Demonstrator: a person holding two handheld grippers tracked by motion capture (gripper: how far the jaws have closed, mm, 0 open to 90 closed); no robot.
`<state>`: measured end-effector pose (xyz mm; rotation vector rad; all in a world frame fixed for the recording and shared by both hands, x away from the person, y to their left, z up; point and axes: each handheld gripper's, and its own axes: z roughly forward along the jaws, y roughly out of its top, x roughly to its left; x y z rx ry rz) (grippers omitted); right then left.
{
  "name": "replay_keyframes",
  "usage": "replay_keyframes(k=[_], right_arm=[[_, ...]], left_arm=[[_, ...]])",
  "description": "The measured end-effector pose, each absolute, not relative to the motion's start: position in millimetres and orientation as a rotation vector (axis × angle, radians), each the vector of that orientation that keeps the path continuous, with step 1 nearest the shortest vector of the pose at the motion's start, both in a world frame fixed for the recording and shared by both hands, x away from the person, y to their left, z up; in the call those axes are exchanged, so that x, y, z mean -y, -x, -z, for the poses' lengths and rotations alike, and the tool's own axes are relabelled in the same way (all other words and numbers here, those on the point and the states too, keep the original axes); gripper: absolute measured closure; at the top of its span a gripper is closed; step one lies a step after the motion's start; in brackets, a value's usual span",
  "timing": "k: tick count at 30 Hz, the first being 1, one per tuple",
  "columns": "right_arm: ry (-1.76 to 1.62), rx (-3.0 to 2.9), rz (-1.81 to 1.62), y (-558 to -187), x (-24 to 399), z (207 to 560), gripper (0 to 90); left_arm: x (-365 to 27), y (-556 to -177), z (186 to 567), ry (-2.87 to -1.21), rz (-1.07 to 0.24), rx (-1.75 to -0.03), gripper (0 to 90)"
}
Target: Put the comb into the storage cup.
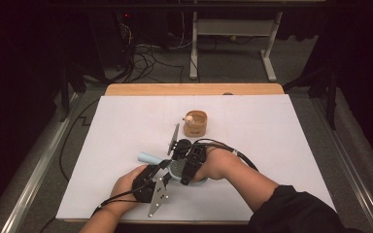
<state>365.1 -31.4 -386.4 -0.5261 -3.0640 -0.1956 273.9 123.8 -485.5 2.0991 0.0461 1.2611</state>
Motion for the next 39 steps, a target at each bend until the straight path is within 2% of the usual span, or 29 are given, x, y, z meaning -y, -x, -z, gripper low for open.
replay_keyframes(k=[26, 39], right_arm=[[0.538, 3.058, 0.182, -365.3, 31.0, 386.4, 20.7], [0.55, 3.056, 0.194, -365.5, 31.8, 385.8, 20.7]], left_arm=[[-120.0, -270.6, 486.2, -2.136, -1.324, -0.022, 63.2], [-118.9, -273.0, 482.1, -2.133, -1.264, -0.083, 60.5]])
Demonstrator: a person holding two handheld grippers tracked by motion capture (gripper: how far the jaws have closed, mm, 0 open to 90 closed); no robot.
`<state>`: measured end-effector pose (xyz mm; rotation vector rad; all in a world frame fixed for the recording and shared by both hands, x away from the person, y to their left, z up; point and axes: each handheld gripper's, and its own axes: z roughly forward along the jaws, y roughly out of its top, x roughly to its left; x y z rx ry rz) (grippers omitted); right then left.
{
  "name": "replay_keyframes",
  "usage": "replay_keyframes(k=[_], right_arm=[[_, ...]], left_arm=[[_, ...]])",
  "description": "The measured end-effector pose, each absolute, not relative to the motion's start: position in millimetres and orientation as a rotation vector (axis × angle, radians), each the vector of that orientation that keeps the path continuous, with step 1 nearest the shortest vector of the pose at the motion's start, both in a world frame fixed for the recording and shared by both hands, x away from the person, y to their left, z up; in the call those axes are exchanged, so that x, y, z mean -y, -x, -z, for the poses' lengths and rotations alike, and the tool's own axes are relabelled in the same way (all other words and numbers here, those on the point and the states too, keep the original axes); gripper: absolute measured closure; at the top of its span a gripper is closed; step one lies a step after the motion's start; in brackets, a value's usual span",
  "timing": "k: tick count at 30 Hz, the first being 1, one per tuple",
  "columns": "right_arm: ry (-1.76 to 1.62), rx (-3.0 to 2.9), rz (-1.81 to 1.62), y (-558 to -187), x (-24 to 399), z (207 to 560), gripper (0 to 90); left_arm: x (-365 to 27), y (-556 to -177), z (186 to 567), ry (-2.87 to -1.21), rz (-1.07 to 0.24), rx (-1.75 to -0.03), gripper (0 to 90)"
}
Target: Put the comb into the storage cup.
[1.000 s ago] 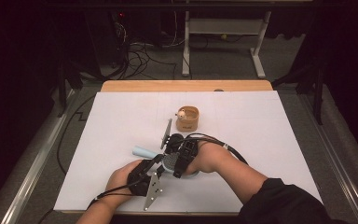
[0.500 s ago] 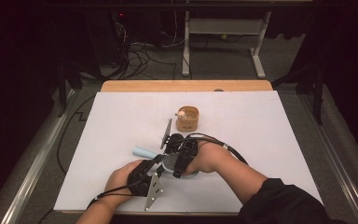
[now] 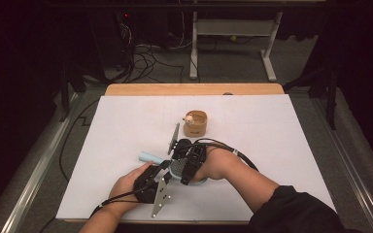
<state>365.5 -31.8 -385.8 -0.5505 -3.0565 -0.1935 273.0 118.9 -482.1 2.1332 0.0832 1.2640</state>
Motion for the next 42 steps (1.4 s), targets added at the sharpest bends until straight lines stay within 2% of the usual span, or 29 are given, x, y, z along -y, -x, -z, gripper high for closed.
replay_keyframes(k=[4, 18, 23, 42], right_arm=[[0.54, 3.065, 0.181, -365, 32, 386, 20.7], [0.547, 3.035, 0.171, -367, 32, 386, 20.5], [0.558, 3.023, 0.193, -368, 34, 383, 20.4], [0.545, 3.049, 0.258, -369, 34, 378, 19.5]], left_arm=[[-118, -272, 483, -2.141, -1.307, -0.058, 60.7], [-116, -269, 491, -2.187, -1.386, 0.037, 70.3], [-115, -269, 493, -2.184, -1.402, 0.041, 73.7], [-116, -270, 491, -2.159, -1.439, 0.019, 77.5]])
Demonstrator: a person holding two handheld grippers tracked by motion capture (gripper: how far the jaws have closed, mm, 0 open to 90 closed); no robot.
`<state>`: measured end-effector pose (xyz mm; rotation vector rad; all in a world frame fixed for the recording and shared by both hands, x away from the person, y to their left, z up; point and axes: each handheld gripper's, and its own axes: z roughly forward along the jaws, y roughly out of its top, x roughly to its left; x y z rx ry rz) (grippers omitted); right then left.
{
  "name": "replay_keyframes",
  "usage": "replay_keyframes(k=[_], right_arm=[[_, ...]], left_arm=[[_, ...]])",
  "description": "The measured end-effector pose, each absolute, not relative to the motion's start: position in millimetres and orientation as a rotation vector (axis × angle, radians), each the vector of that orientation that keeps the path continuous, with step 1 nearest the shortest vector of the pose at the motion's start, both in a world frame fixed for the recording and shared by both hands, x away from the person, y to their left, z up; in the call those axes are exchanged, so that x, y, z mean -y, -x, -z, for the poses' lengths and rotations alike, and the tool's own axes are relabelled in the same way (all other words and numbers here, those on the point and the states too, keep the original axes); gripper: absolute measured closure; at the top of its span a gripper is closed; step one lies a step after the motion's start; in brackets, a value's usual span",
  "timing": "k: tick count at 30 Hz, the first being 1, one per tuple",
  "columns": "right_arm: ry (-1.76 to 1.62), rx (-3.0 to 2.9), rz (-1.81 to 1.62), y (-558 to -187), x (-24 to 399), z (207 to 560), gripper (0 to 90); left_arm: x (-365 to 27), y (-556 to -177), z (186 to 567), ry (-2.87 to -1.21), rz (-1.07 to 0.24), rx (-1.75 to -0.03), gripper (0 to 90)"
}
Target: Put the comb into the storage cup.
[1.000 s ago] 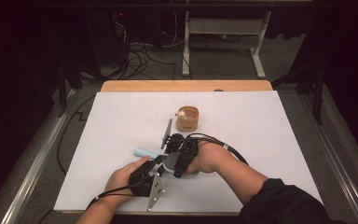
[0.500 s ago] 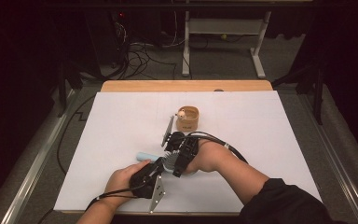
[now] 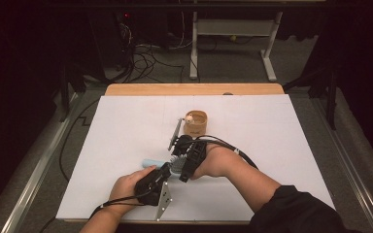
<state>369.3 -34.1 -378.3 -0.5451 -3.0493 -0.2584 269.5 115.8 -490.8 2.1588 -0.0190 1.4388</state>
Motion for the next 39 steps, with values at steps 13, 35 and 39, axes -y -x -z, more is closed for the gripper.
replay_keyframes(k=[13, 35, 39], right_arm=[[0.545, 3.053, 0.244, -369.6, 31.1, 380.4, 16.2], [0.539, 3.053, 0.244, -369.8, 35.0, 374.9, 0.0], [0.535, 3.055, 0.249, -369.3, 36.3, 372.4, 0.0]], left_arm=[[-116.2, -268.5, 490.4, -2.156, -1.439, 0.029, 77.9], [-115.9, -268.6, 491.7, -2.154, -1.456, 0.031, 77.9], [-116.6, -269.1, 491.2, -2.155, -1.456, 0.018, 77.8]])
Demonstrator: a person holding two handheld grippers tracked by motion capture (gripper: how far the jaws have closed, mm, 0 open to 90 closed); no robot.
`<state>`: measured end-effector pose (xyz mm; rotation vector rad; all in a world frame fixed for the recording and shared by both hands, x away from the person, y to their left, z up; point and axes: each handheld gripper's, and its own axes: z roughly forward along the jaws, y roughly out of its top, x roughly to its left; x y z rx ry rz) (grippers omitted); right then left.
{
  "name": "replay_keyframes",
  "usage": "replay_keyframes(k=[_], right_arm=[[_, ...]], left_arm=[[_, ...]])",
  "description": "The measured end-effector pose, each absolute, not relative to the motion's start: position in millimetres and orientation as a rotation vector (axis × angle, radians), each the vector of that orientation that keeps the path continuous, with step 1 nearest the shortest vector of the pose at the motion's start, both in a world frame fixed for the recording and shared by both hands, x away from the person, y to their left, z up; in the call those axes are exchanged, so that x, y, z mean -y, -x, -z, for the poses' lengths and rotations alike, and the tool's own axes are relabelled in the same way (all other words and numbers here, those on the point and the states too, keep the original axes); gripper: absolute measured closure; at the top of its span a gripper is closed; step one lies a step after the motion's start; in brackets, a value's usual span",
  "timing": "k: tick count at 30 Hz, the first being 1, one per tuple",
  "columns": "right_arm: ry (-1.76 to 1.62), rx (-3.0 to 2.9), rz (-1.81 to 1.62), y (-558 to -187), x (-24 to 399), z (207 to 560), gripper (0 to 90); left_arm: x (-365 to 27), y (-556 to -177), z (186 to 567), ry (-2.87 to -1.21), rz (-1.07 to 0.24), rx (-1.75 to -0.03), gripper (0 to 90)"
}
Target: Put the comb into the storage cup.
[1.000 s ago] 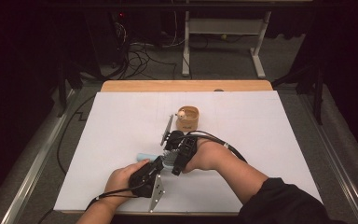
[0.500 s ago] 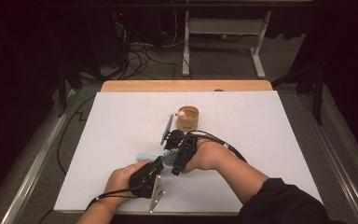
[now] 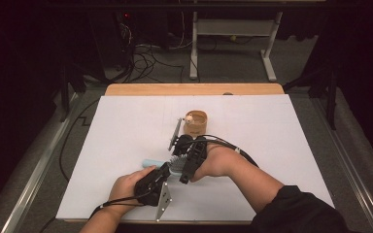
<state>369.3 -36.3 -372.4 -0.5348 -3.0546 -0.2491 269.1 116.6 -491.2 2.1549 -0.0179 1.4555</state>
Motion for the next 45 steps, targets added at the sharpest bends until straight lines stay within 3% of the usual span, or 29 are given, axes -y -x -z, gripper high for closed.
replay_keyframes(k=[27, 45], right_arm=[[0.622, 3.109, 0.269, -369, 84, 348, 0.1], [0.717, 3.105, 0.177, -369, 129, 373, 0.2]], left_arm=[[-125, -276, 491, -2.169, -1.473, -0.054, 77.8], [-129, -278, 490, -2.177, -1.49, -0.072, 77.8]])
